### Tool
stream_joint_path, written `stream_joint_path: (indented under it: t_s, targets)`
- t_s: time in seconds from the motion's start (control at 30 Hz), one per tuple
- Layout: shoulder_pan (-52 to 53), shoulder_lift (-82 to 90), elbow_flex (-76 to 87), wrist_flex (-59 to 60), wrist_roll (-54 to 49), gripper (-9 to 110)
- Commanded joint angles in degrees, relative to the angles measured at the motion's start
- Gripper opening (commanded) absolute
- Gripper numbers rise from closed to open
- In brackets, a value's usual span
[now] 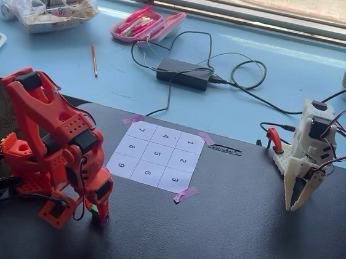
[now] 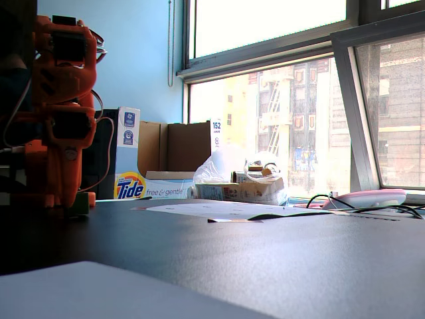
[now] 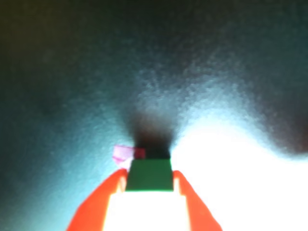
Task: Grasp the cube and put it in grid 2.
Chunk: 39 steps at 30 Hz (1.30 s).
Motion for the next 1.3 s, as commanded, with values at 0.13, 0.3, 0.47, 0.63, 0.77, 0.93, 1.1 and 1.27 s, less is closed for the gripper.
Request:
stream_joint_path:
  t_s: [0.13, 0.3, 0.47, 0.63, 0.77, 0.93, 1.1, 1.27]
  targets:
    - [0.18, 0.44, -3.08, 1.23, -0.97, 0]
    - [-0.44, 0.35, -10.37, 7.73, -1.32, 0]
    - [-4.22, -2.2, -23.47, 14.68, -0.97, 0]
    - [-10.02, -9.23, -44.38, 25.66, -0.18, 0]
    - [-15.47, -17.67, -63.19, 33.66, 0.26, 0]
    - [-24.35, -31.46, -87.36, 42.71, 1.49, 0]
    - [-32.34, -42.45, -102.22, 45.62, 1.76, 0]
    - [-39.29, -50.36, -106.52, 44.47, 3.16, 0]
